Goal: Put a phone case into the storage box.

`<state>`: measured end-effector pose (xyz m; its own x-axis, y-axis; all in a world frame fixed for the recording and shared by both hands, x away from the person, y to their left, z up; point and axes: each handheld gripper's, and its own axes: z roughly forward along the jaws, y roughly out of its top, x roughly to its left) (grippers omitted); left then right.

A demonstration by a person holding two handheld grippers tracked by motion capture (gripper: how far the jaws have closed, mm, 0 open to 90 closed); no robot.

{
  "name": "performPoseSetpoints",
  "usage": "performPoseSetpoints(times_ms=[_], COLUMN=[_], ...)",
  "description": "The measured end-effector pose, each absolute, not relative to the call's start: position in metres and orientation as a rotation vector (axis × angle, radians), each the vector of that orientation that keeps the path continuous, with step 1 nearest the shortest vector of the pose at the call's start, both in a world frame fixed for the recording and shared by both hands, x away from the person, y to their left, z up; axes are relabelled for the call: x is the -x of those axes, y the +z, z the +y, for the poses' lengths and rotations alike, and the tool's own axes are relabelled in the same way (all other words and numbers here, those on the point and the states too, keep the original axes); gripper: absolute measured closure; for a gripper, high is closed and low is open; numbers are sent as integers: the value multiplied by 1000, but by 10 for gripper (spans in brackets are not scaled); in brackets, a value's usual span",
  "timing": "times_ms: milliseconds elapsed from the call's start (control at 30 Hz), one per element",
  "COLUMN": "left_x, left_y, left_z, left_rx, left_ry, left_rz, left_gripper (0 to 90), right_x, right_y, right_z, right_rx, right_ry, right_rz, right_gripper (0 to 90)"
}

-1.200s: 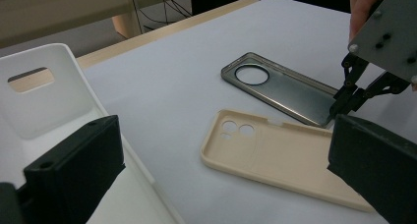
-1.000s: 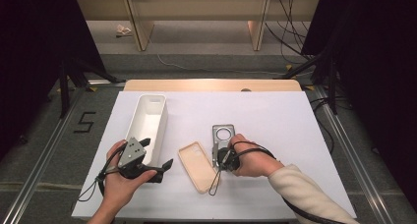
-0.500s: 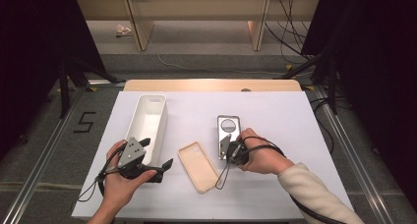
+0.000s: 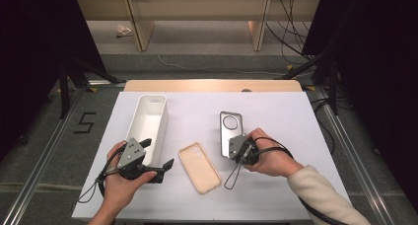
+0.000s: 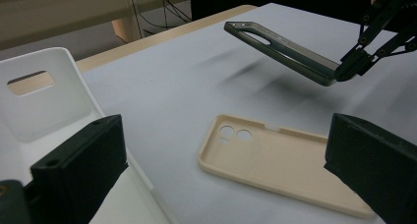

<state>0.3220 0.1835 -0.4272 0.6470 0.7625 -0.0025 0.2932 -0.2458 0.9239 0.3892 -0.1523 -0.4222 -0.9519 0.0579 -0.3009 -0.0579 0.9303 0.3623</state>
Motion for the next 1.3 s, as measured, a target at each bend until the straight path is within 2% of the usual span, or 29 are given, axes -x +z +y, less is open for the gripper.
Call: performPoseSetpoints(times_ms=[667, 1000, 1300], left_x=[-323, -332, -349], left_y=[-425, -411, -399], left_z=[177, 155, 131], left_rx=[-1821, -1866, -1861], left_ry=[547, 513, 429], left_rz=[847, 907, 912], left_gripper=[34, 85, 112], right_x=[-369, -356, -348], right_y=[-418, -415, -415], right_z=[-197, -195, -192], right_rx=[-71, -22, 4], right_ry=[940, 967, 986], right_rz=[2683, 2659, 2651], right_gripper=[895, 895, 895])
